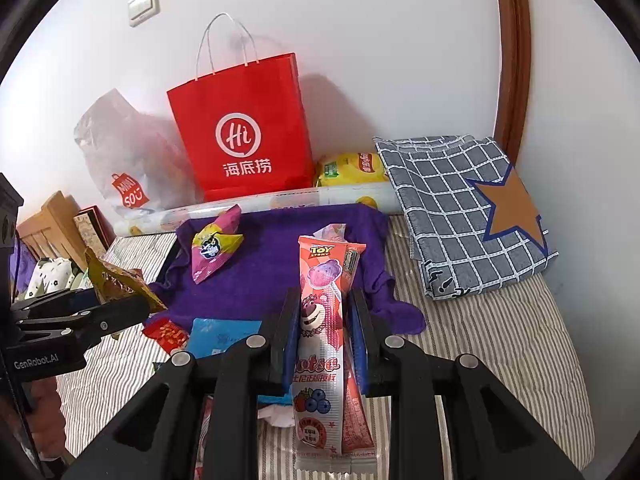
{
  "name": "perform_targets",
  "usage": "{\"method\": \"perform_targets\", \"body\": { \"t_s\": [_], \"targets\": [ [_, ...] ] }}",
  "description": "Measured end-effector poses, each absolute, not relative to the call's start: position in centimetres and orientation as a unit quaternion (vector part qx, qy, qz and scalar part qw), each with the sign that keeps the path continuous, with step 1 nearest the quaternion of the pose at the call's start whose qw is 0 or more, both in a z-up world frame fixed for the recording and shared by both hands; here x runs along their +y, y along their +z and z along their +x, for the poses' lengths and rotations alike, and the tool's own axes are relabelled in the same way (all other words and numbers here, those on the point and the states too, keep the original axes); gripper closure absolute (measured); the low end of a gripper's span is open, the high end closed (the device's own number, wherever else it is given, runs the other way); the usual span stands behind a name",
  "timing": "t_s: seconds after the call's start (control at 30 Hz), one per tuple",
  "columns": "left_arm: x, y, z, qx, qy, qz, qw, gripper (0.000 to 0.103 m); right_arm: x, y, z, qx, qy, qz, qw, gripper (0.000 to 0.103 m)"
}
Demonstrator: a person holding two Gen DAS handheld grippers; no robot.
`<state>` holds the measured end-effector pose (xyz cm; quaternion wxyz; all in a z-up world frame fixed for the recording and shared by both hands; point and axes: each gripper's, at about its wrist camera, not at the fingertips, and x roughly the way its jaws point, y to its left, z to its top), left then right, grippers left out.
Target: Organize snacks
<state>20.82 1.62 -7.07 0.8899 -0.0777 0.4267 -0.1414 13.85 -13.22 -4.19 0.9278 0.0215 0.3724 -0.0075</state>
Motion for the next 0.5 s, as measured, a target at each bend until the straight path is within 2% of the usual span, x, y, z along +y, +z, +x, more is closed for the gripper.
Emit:
{"method": "perform_targets", "body": {
  "t_s": [0.5],
  "targets": [
    [3.8,-8.5,26.3,0.455,-0.117,-0.09,0.878,0.044,-13.7,-5.8,19.1,0.387,-0.017,0.015,0.922,0.08]
  ]
}}
